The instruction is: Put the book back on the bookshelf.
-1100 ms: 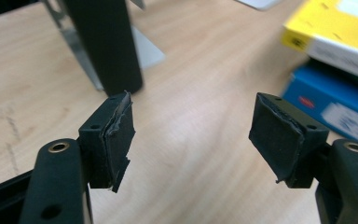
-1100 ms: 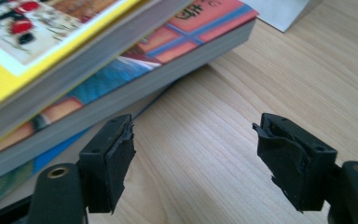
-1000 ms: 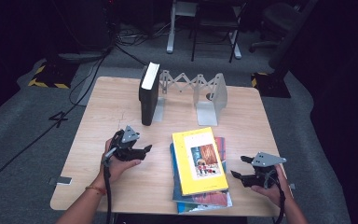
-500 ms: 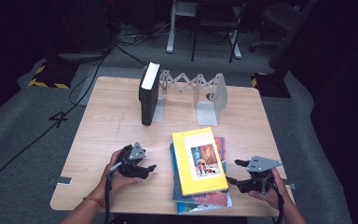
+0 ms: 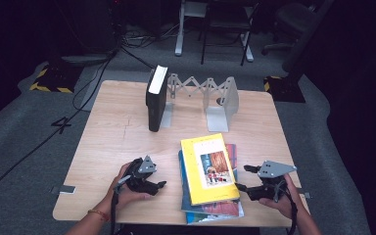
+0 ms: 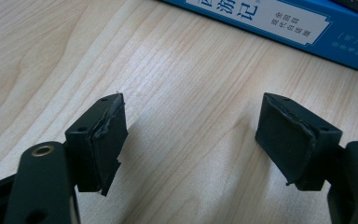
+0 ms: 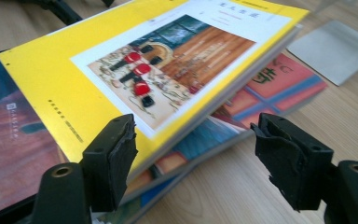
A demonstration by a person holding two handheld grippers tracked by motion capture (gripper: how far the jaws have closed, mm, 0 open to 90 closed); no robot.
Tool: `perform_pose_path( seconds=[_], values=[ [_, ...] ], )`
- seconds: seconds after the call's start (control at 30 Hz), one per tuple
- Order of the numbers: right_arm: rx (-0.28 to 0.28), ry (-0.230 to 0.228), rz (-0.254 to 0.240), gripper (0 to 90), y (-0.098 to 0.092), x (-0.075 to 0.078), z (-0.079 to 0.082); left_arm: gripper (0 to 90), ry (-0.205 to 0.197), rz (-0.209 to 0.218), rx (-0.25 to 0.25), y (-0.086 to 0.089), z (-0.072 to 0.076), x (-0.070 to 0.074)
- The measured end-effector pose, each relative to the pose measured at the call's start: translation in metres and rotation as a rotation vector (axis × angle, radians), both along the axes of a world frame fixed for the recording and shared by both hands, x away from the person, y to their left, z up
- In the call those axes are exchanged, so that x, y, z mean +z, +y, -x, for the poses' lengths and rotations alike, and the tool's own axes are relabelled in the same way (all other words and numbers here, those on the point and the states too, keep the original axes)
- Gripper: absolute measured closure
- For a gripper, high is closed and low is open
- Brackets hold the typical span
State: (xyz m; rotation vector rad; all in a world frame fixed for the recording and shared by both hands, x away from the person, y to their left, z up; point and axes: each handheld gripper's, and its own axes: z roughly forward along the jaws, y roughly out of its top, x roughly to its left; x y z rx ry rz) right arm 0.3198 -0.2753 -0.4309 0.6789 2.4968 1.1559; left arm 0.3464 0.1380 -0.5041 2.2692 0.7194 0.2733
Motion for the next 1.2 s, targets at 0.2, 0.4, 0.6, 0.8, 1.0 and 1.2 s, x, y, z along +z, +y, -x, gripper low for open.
perform_pose_path(
  seconds=[0.2, 0.4, 0.6, 0.8, 1.0, 1.2],
  values=[
    [0.04, 0.058, 0.031, 27.2, 0.019, -0.006, -0.011, 22.2, 0.001, -0.004, -0.003, -0.002, -0.001, 0.0],
    [0.036, 0.158, 0.006, 20.3, 0.02, -0.01, -0.031, 19.8, 0.004, -0.008, -0.014, -0.004, -0.003, 0.0],
    [0.087, 0.262, 0.035, 15.0, 0.028, -0.01, -0.051, 18.9, 0.003, -0.01, -0.02, -0.007, -0.005, 0.0],
    [0.121, 0.317, 0.09, 13.4, 0.04, -0.007, -0.065, 17.7, 0.007, -0.011, -0.025, -0.014, -0.011, 0.0],
    [0.105, 0.305, 0.077, 12.6, 0.042, -0.008, -0.064, 20.4, 0.008, -0.012, -0.013, -0.023, -0.024, 0.001],
    [0.118, 0.286, 0.052, 12.7, 0.04, -0.01, -0.063, 25.7, -0.016, 0.029, 0.013, -0.032, -0.053, 0.008]
  ],
)
